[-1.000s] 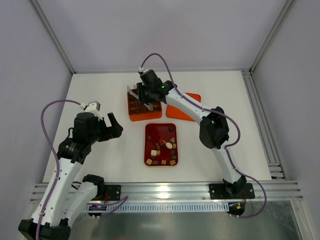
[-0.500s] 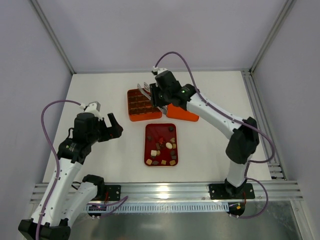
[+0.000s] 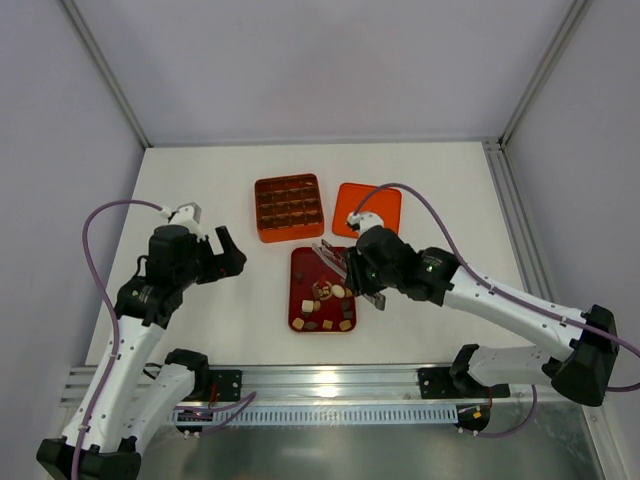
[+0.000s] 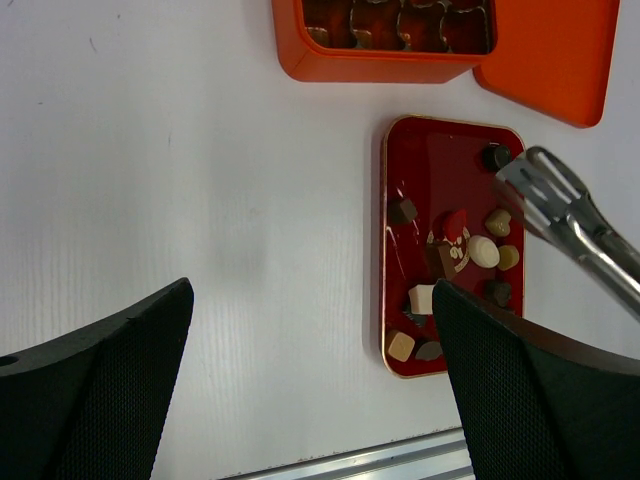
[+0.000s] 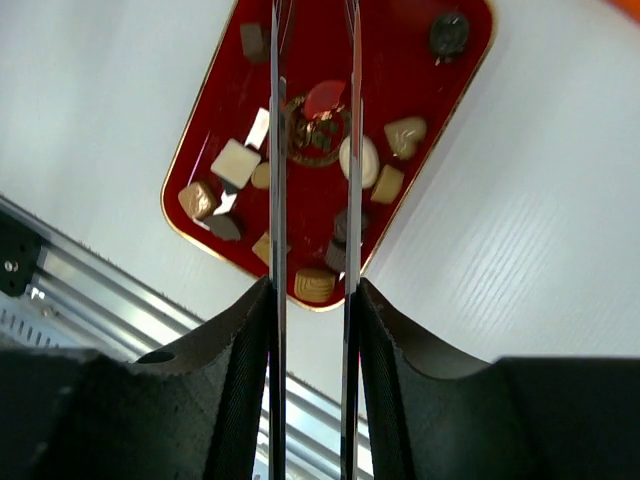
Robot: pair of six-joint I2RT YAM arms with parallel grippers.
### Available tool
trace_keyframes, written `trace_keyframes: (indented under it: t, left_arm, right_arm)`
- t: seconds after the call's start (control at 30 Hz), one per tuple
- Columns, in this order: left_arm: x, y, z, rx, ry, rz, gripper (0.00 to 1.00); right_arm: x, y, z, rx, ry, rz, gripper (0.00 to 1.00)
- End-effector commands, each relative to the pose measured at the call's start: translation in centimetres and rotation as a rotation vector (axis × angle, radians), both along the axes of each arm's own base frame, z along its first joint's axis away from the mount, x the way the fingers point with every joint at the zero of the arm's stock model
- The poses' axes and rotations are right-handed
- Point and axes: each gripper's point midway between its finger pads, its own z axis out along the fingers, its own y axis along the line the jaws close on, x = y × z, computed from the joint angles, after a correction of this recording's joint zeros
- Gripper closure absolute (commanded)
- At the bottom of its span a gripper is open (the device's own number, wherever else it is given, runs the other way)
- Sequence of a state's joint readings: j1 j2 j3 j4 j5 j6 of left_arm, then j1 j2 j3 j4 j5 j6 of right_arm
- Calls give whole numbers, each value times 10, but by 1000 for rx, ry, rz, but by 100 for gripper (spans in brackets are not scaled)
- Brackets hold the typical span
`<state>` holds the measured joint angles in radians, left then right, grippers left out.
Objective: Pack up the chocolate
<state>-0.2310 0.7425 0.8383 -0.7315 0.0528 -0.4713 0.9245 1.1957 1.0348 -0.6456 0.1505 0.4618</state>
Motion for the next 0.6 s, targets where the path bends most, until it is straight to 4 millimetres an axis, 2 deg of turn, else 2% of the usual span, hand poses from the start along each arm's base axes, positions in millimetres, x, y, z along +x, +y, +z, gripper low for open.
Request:
trace_keyframes:
  t: [0.0, 0.07, 0.2, 0.57]
  left_arm:
    - [5, -2, 5, -5, -25, 1, 0]
    - [5, -1, 5, -4, -25, 2, 0]
    - [5, -1, 5, -3, -25, 3, 0]
    - [4, -1, 5, 0, -31, 2, 0]
  right_arm:
    - [-21, 2, -1, 35, 5, -20, 60]
    - [-32, 5, -14, 39, 43, -12, 60]
    - [-48, 15, -28, 19, 68, 17, 60]
    - [-55, 19, -44, -20, 95, 26, 60]
